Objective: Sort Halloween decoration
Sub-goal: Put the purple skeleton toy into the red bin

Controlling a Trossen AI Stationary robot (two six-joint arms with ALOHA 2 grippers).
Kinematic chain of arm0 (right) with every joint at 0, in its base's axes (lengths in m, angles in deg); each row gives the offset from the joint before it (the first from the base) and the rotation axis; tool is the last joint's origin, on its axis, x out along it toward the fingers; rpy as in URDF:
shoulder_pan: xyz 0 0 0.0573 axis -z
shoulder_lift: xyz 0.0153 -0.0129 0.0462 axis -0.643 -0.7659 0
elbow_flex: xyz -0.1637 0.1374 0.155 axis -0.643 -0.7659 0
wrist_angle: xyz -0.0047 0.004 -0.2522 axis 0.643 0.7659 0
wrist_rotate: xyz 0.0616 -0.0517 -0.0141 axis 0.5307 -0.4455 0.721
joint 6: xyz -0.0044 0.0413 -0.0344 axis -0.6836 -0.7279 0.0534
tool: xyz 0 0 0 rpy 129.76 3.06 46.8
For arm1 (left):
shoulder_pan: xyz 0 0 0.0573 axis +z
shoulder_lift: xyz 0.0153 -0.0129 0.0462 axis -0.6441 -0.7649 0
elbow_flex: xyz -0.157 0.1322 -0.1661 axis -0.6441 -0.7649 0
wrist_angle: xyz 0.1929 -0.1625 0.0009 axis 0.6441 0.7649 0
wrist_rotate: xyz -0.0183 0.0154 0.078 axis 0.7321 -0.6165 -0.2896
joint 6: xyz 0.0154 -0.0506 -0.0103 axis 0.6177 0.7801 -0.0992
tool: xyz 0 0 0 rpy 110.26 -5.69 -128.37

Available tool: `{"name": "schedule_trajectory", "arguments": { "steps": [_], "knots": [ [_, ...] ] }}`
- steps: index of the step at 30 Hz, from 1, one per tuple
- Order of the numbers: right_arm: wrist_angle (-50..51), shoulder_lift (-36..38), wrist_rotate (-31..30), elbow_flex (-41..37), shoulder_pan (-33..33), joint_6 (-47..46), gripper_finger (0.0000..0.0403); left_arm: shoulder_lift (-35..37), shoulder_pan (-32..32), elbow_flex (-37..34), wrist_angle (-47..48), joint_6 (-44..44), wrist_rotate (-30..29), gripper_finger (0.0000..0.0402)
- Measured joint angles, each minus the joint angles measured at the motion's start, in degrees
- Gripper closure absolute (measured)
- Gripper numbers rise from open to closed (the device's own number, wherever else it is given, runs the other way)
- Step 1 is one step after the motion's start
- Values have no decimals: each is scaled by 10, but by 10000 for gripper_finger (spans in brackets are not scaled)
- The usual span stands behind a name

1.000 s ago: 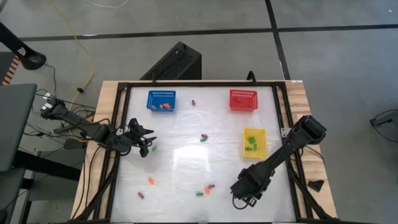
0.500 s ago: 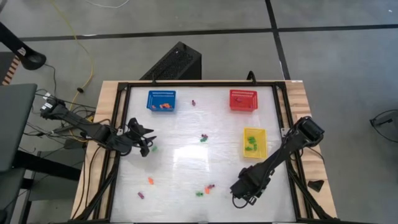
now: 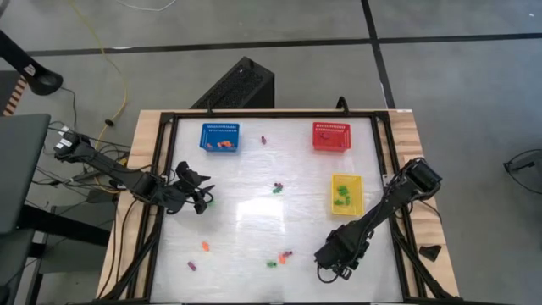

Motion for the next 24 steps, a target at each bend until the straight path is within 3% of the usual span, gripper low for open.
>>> {"name": "schedule_trajectory", "arguments": {
  "steps": [24],
  "knots": [
    [-120, 3, -14, -77, 26, 21, 226, -2, 0, 0, 1, 0, -4, 254]
  ]
}}
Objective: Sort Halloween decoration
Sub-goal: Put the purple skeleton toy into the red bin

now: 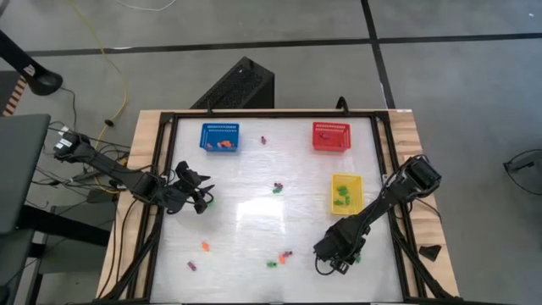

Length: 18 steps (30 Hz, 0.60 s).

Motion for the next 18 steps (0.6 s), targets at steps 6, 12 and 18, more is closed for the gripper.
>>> {"name": "schedule_trajectory", "arguments": {
  "steps": [6, 12, 18],
  "knots": [
    [0, 0, -8, 0, 1, 19, 273, 0, 0, 0, 0, 0, 0, 254],
    [13, -2, -16, 12, 11, 49, 336, 0, 0, 0, 0, 0, 0, 254],
    [71, -4, -64, 64, 29, 97, 336, 0, 0, 0, 0, 1, 0, 254]
  ]
}}
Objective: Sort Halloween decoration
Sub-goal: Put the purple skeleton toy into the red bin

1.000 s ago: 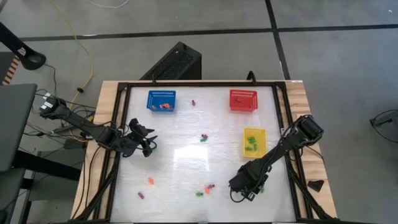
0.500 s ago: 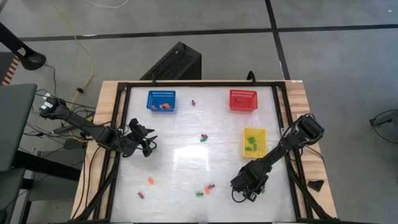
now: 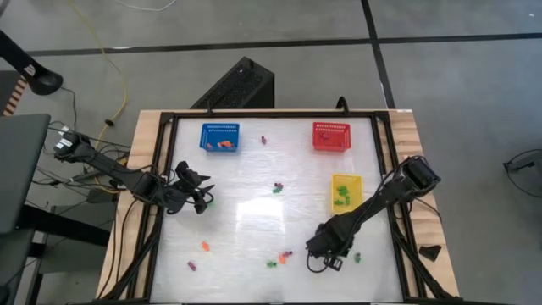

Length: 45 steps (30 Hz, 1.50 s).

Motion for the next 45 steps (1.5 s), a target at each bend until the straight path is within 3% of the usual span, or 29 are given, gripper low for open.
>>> {"name": "schedule_trajectory", "arguments": {
  "steps": [6, 13, 20, 27, 35, 40, 45],
  "knots": [
    [80, 0, -72, 80, 23, 69, 329, 0, 0, 0, 0, 1, 1, 254],
    [158, 1, -201, 174, 79, 176, 329, 0, 0, 0, 0, 1, 2, 254],
    [167, 3, -256, 213, 187, 379, 329, 0, 0, 0, 0, 1, 7, 254],
    [147, 36, -270, 212, 368, 528, 328, 0, 0, 0, -1, 1, 27, 254],
    [131, 47, -239, 212, 578, 553, 327, 0, 0, 0, -1, 1, 31, 254],
    [131, 47, -238, 212, 655, 521, 320, 0, 0, 0, -1, 1, 31, 254],
    [126, 47, -236, 208, 697, 517, 286, 0, 0, 0, 0, 1, 31, 254]
  ]
}}
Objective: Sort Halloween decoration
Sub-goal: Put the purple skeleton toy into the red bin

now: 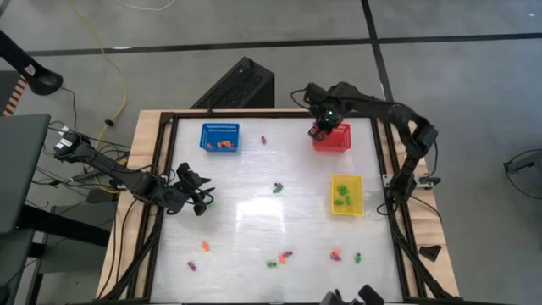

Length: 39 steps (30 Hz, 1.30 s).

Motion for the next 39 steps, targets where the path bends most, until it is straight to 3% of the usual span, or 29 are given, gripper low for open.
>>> {"name": "schedule_trajectory", "arguments": {
  "steps": [12, 18, 24, 29, 33, 36, 39],
  "knots": [
    [-5, 0, 0, -41, 22, 11, 157, 0, 0, 0, 0, -2, 0, 254],
    [-12, 0, 1, -43, -14, 15, 148, 0, 0, 0, 0, -2, 0, 254],
    [-46, 0, 0, -43, -110, -5, 148, 0, 0, 0, 1, -2, -1, 254],
    [-166, -1, -2, -43, -224, -15, 148, 0, 0, 0, 1, -2, -3, 254],
    [-349, -1, -99, -43, -295, -37, 148, 0, 0, 0, 0, -2, -4, 254],
    [-490, -15, -181, -41, -315, -44, 148, 0, 0, 0, 0, -2, -4, 254],
    [-576, -40, -182, -42, -303, -46, 148, 0, 0, 0, -8, -2, -3, 254]
  ]
}}
